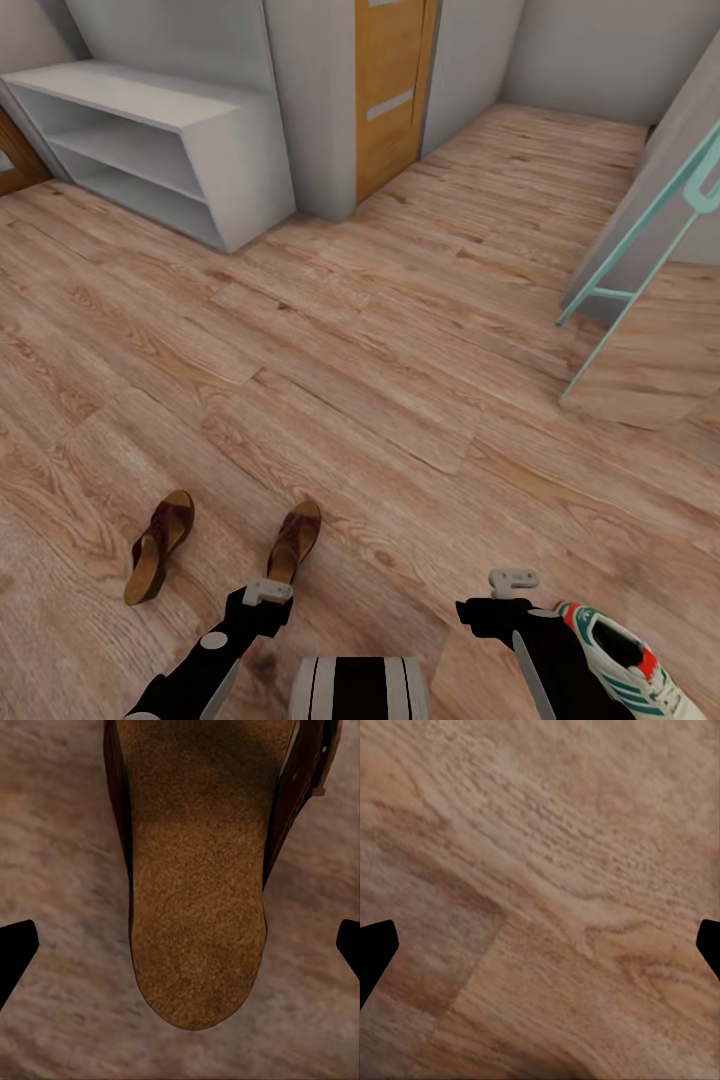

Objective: Pick up the two gym shoes and the two sandals from the corridor floor and place them onto the hallstand (shoe rack) in the corridor, making sure they are on the rack and not on the floor. Arrange them so the two gym shoes are next to each other and the two sandals are next to each other.

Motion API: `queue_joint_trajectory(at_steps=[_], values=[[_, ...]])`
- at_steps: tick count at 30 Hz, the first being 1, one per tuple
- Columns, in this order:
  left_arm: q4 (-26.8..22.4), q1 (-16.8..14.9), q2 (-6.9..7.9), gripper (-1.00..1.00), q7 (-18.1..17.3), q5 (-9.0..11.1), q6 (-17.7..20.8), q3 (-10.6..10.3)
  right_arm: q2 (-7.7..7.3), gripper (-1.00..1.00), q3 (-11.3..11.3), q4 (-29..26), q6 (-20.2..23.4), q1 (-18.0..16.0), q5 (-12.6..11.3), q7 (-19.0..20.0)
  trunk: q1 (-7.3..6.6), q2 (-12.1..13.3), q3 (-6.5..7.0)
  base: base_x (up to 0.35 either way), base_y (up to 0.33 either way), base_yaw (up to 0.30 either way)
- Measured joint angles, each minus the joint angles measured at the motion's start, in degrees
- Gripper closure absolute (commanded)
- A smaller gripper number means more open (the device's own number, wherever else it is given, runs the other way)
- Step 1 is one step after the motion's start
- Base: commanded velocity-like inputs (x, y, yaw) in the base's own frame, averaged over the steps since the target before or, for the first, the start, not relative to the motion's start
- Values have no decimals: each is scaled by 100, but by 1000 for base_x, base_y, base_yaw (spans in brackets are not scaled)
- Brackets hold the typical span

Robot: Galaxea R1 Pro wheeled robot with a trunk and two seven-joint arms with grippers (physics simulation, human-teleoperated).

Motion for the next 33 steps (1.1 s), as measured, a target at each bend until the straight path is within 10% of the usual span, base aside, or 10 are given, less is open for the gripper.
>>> queue_joint_trajectory(at_steps=[17, 33], values=[[-1, 0, 0, -100, 0, 0, 0, 0, 0, -100, 0, 0, 2, 0, 0, 0, 1, 0, -11, 9, 1, 0], [-7, 0, 0, -100, -1, 0, 0, 0, 0, -100, 0, 0, -1, 0, 0, 0, 42, -21, -504, 0, 0, 0]])
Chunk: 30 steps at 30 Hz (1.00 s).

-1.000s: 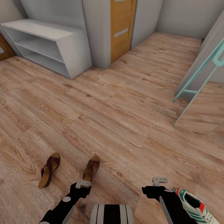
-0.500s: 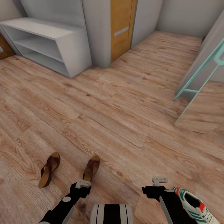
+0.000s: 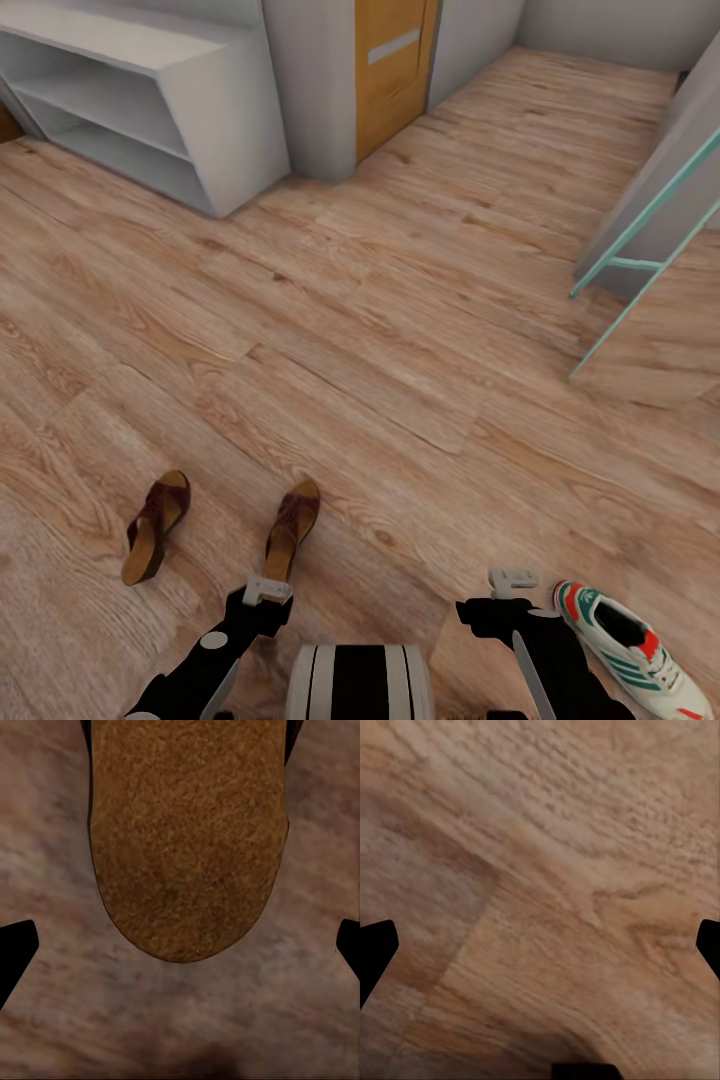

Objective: Pick up the two gym shoes and the two sandals from the corridor floor and place them onto the hallstand (shoe rack) in the corridor, making sure they are on the rack and not on the floor. Arrange them so the two gym shoes are next to each other and the two sandals are next to each other.

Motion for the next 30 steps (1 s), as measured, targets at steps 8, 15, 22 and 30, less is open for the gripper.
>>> queue_joint_trajectory(at_steps=[8, 15, 22, 30], values=[[-2, 0, 0, -100, 1, 0, 0, 0, 0, -100, 0, 0, -1, 0, 0, 1, 5, -3, -60, 0, 0, 0], [-2, 0, 0, -100, 1, 0, 0, 0, 0, -100, 0, 0, 4, 0, 0, 0, 5, -3, -60, 0, 0, 0], [-2, 0, 0, -100, 1, 0, 0, 0, 0, -100, 0, 0, 1, 0, 0, 0, 3, -3, -60, 155, 0, 0], [-2, 0, 0, -100, 1, 0, 0, 0, 0, -100, 0, 0, 3, 0, 0, 0, 5, -3, -61, 74, 0, 0]])
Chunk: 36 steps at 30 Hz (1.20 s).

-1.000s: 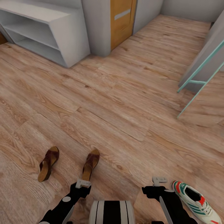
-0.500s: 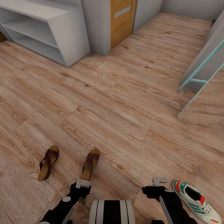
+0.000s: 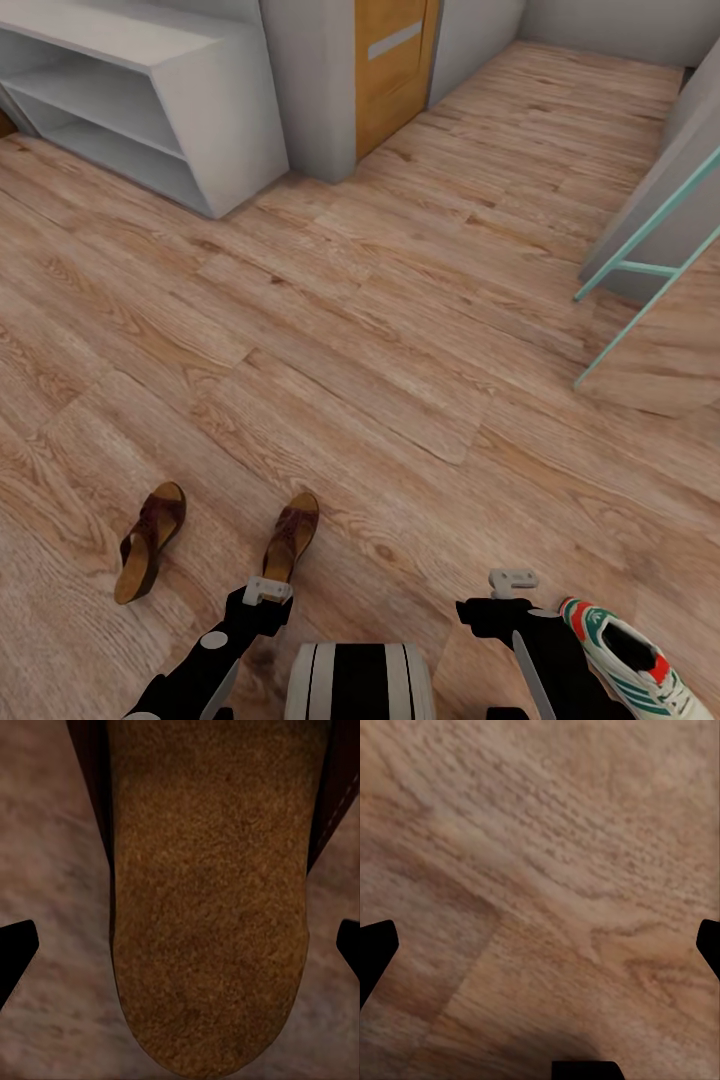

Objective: Pick up the two gym shoes and the two sandals from the corridor floor and place them onto the hallstand (shoe rack) in the corridor, making sure they are on the rack and not on the floor. Arrange them so the two gym shoes are next to each other and the two sandals are next to each other.

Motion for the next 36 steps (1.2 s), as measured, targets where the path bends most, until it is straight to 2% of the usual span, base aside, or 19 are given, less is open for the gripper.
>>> queue_joint_trajectory(at_steps=[11, 13, 16, 36], values=[[0, 0, 0, -100, 0, 0, 0, 0, 0, -100, 0, 0, 0, 0, 0, 0, 0, 0, -11, 7, 0, 0], [0, 0, 0, -100, 0, 0, 0, 0, 0, -100, 0, 0, 0, 0, 0, 0, 6, -2, -69, 0, 0, 0], [0, 0, 0, -100, 0, 0, 0, 0, 0, -100, 0, 0, -3, 0, 0, 2, 6, -3, -81, 0, 0, 0], [0, 0, -1, -100, 0, 0, 0, 0, 0, -100, 1, 0, -3, 0, 0, 0, 6, -3, -87, 0, 0, 0]])
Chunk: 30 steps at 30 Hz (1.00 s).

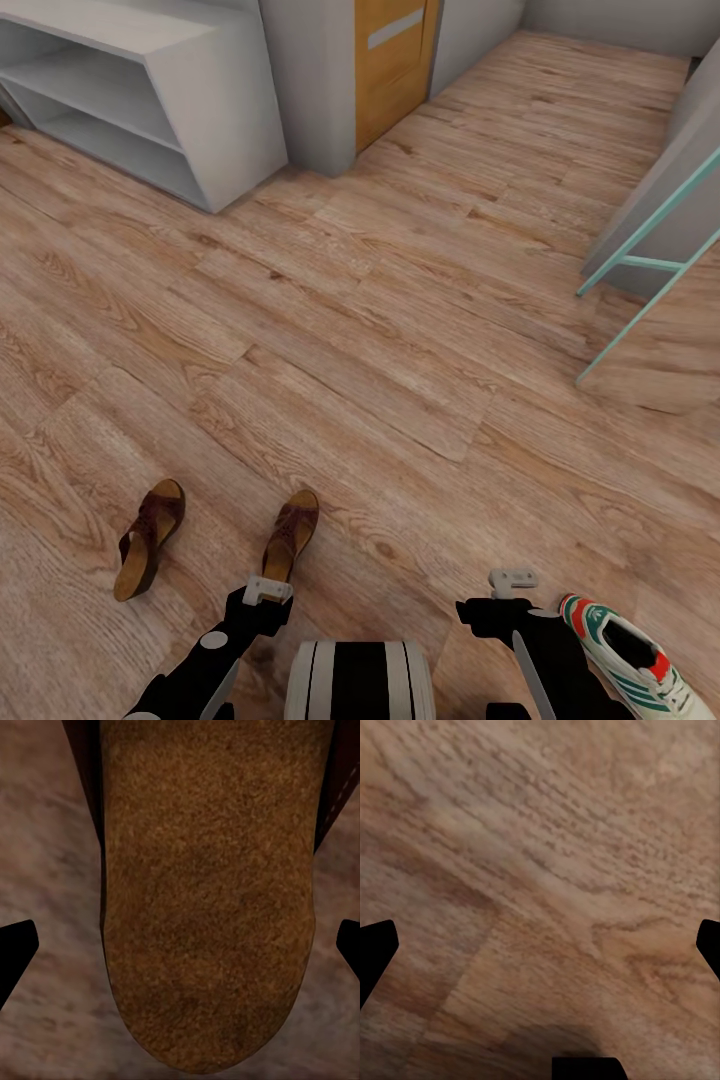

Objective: Pick up the two gym shoes and the two sandals from the corridor floor and place them onto the hallstand (shoe rack) in the corridor, making sure they are on the rack and not on the floor. Arrange them so the two gym shoes are next to each other and the two sandals are next to each other.

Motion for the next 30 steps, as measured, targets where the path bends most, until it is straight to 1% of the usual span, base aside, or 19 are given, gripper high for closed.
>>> queue_joint_trajectory(at_steps=[3, 7, 30], values=[[0, 0, -1, -100, 0, 0, 0, 0, 0, -100, 0, 0, 1, 0, 0, 0, 0, 0, 0, 0, 0, 0], [0, 0, 1, -100, 0, 0, 0, 0, 0, -100, 1, 0, 1, 0, 0, 0, 10, -5, -88, 0, 0, 0], [0, 0, 1, -100, 0, 0, 0, 0, 0, -100, -1, 0, 2, 0, 0, 0, 10, -5, -89, 0, 0, 0]])
